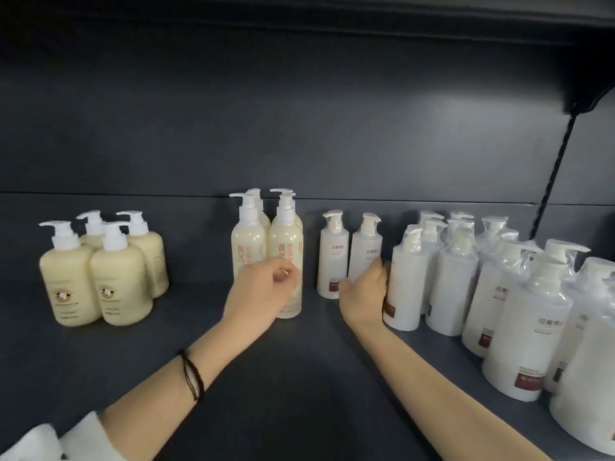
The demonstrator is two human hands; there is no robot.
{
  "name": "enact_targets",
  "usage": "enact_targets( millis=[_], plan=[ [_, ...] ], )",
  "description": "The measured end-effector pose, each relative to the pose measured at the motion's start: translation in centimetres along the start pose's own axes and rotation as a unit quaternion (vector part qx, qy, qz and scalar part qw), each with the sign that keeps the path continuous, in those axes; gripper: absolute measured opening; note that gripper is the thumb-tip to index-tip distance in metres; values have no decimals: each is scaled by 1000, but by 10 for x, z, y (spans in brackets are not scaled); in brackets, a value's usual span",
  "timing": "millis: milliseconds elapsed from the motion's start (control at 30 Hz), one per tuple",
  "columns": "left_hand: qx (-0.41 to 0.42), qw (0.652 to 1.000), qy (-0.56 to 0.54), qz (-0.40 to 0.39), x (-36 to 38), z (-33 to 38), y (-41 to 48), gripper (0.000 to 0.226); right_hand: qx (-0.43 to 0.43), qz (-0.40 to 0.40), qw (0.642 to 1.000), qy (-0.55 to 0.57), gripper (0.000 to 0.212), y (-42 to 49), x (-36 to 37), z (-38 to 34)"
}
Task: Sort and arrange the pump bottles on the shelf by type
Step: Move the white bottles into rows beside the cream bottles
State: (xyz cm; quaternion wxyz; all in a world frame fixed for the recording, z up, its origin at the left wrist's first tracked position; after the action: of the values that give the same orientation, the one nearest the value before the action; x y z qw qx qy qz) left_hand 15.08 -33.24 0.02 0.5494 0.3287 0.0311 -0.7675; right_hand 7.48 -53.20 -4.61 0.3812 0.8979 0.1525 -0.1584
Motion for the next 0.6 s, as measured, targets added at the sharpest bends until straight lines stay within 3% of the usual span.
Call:
enact_targets(
  millis=[67, 133, 233, 300, 400, 500, 600],
  plan=[
    [8, 996, -41, 78, -38, -8, 3, 12, -77, 8, 997, -12, 65, -2, -4, -25],
    [-2, 987, -105, 124, -60, -25, 11, 8, -141, -1, 989, 49, 59, -5, -4, -49],
    [-45, 972, -182, 140, -67, -53, 27, 30, -119, -91, 970, 190, 51, -10, 7, -72],
    [-88, 975, -189, 82, -56, -71, 42, 57, -51, -195, 943, 266, 63, -15, 27, -76],
    [-133, 966, -208, -81, -28, -91, 57, 86, -1, -273, 906, 323, 80, -19, 53, -72],
    [-121, 944, -238, -195, -13, -96, 63, 90, -18, -323, 883, 340, 83, -22, 68, -71],
    [-106, 935, -246, -234, -11, -97, 68, 92, -32, -336, 876, 345, 71, -23, 76, -72]
  ],
)
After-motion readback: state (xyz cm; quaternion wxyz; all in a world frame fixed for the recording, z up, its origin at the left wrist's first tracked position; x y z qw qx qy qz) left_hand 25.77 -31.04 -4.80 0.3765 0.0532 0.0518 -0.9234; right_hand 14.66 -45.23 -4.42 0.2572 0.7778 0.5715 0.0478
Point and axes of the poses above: each hand's wrist, its own y-axis towards the middle knuckle, its own x-axis out of the palm, z = x × y, the point moved 7 cm from there along y, towards the middle knuckle, and after that the axes turned 14 degrees about -x, right-handed, at the moved point
